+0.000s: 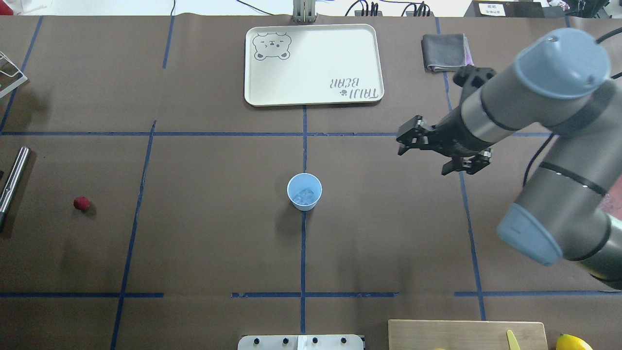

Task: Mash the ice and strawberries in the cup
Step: 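Return the right gripper to the bowl while the left gripper reaches for the strawberry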

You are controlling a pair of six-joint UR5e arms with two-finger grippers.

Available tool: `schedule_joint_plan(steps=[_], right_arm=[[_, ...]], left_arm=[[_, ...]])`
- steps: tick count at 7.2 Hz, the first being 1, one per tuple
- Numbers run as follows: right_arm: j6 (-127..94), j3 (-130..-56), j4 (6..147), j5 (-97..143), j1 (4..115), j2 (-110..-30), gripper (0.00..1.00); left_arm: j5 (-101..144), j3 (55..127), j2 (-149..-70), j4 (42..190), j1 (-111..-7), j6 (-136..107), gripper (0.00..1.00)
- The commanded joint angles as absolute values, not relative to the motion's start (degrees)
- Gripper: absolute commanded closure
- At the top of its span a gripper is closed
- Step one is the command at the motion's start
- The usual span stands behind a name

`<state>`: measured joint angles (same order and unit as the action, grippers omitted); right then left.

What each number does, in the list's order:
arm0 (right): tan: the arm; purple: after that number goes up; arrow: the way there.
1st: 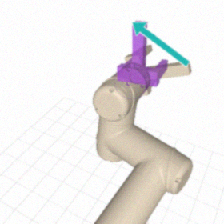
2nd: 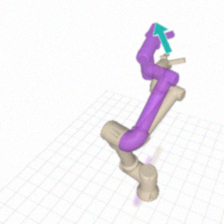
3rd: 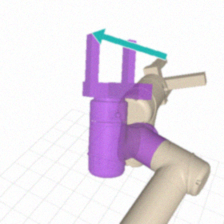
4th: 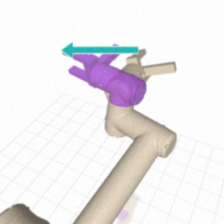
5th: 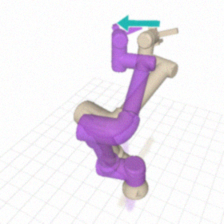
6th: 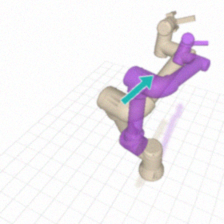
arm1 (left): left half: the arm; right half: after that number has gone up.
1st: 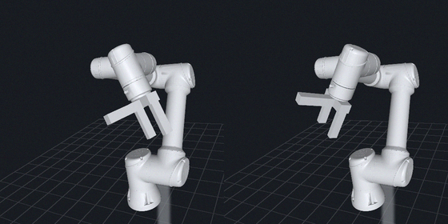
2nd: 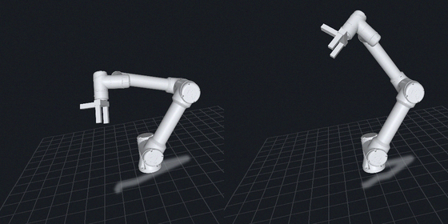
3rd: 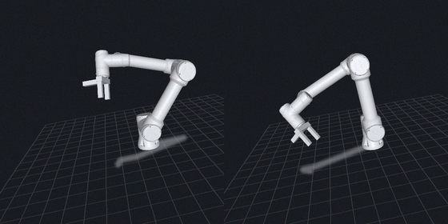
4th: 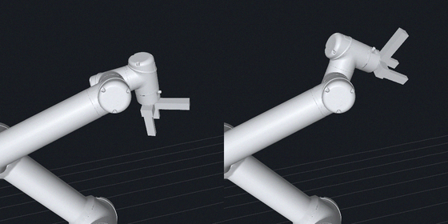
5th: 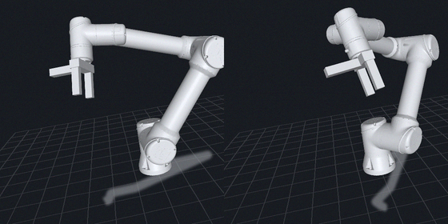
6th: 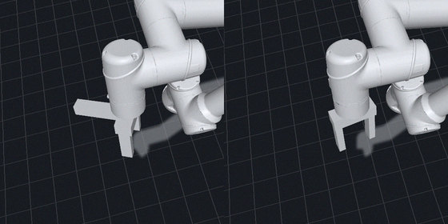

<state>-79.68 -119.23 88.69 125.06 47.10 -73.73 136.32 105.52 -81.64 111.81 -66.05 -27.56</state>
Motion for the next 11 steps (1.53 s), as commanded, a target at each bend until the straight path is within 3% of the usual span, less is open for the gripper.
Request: schedule_joint_plan(steps=[1,5,11], right_arm=[[-65.72,-122.86,88.86,131.89,56.38,-83.81,0.0],[-38.12,-122.0,88.94,136.14,68.97,-96.65,0.0],[-34.98,-120.67,88.94,136.14,69.35,-97.21,0.0]], left_arm=[[126.34,104.6,-83.32,117.32,-55.49,-39.0,0.0],[125.68,99.05,-87.8,121.29,-50.72,-45.78,0.0],[119.71,97.03,-87.89,121.38,-47.29,-47.46,0.02]])
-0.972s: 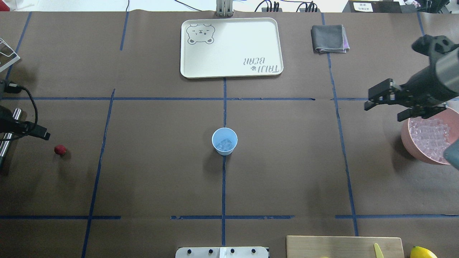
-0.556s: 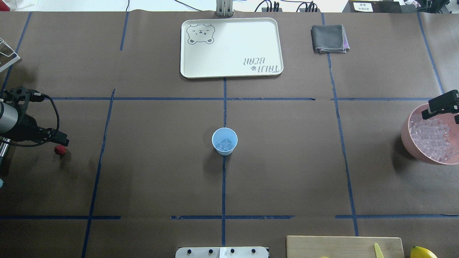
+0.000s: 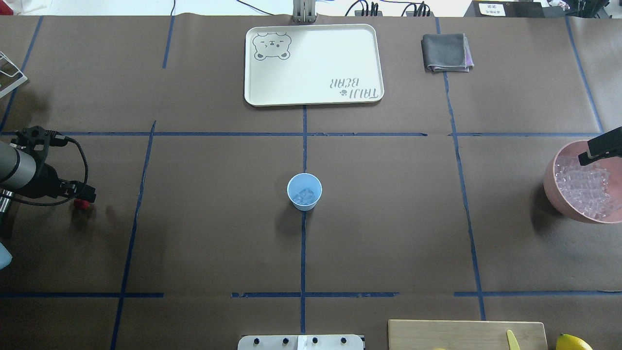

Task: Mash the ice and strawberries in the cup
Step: 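Return the right gripper to the bowl while the left gripper reaches for the strawberry, then grasp the red strawberry with the left gripper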

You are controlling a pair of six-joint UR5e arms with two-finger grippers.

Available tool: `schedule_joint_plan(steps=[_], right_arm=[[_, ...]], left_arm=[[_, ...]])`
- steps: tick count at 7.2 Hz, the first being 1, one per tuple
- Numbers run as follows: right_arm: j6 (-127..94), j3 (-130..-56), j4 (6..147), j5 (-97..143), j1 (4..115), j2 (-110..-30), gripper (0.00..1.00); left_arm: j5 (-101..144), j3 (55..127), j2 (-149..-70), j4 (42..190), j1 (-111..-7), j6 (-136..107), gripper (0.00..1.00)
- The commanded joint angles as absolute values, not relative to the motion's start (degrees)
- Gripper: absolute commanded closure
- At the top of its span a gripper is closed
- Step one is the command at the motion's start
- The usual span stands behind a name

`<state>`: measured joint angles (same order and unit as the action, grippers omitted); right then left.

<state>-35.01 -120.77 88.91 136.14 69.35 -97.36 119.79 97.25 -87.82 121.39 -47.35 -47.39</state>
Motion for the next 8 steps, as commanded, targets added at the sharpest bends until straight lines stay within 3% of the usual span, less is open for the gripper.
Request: schedule_joint_plan(steps=[1,8], right_arm=[[-34.98,-120.59,88.95,136.14,69.35,-97.21,0.0],[-34.89,-119.97,88.86,136.14,69.35,-96.86,0.0]], left_arm=[[119.71,97.03,-87.8,121.38,-47.29,-47.55,0.05],[120.06,97.03,-87.98,121.38,-46.41,-47.55,0.15]])
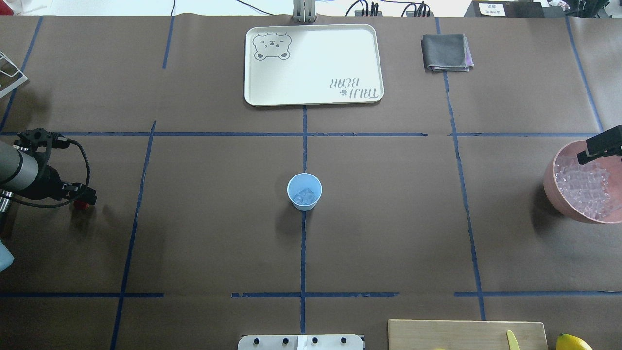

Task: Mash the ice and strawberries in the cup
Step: 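Grasp the red strawberry with the left gripper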

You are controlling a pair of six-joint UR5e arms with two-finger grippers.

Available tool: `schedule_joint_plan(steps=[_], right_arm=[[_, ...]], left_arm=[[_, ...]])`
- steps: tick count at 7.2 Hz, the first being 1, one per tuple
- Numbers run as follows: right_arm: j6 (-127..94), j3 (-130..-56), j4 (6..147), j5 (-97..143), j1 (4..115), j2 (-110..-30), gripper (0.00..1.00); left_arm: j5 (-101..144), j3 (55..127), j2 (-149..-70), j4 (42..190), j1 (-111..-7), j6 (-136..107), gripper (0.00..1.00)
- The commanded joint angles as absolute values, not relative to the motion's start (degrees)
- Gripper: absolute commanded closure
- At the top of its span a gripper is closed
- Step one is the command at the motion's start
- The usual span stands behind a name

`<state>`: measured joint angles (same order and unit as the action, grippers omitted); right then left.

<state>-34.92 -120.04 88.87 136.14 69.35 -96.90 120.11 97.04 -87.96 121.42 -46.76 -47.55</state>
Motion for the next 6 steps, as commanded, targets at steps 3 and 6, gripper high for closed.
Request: schedule_joint_plan(steps=[3,6], right_arm=[[-34.89,-119.71,88.86,136.14,69.35,-96.94,0.0],[-34.89,-119.79,88.86,136.14,69.35,-96.94,0.0]], left_arm=[[120.15,96.94,-88.15,121.38,-46.32,-47.55,0.87],[123.11,99.04,-95.49,121.03,-46.32,-56.02,1.0]])
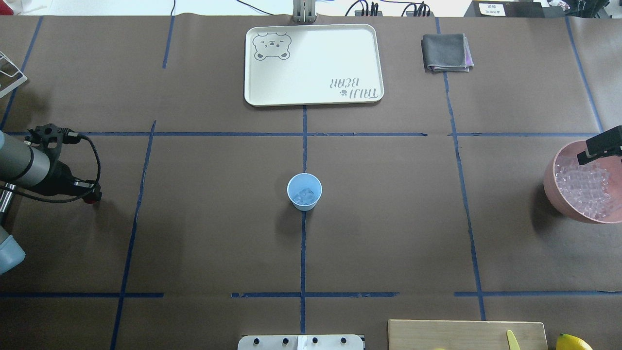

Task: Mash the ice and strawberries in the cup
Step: 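Grasp the red strawberry with the left gripper, then carry the strawberry over the blue cup and release it inside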

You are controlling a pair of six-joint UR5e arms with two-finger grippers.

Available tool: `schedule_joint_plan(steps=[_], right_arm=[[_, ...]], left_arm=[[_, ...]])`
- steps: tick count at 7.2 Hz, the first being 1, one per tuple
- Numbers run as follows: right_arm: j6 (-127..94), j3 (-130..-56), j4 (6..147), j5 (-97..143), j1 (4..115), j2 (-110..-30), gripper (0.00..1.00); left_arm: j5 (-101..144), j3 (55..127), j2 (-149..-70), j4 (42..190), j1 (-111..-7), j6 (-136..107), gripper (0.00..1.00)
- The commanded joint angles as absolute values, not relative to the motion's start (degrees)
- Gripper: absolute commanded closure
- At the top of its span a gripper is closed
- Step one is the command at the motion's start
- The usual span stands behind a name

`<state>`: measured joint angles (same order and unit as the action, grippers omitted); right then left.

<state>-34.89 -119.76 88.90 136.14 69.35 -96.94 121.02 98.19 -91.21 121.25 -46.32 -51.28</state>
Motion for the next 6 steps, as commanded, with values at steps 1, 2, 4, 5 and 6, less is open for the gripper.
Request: schedule_joint_plan(steps=[1,2,4,5,6], right_arm=[[-34.89,-119.97,88.94,136.14,69.43,-97.12,0.0],[-34.89,-120.14,88.86,136.14,69.52,-97.21,0.0],[-34.89,-120.23,88.86,136.14,69.61,-97.47,0.0],[-34.89,-120.41,88.86,136.14,69.96,-97.64,0.0],[-34.89,-120.5,88.77,136.14,70.31,-97.73,0.0]], left_arm=[[126.01,100.88,-100.84,120.68,-46.32,-63.99,1.0],[126.12,101.94,-106.9,120.24,-45.71,-72.86,1.0],[122.37,101.17,-119.38,117.45,-37.56,-87.56,1.0],[116.95,99.33,-125.71,112.38,-33.35,-88.93,1.0],[113.5,96.53,-130.82,108.67,-30.87,-89.12,1.0]])
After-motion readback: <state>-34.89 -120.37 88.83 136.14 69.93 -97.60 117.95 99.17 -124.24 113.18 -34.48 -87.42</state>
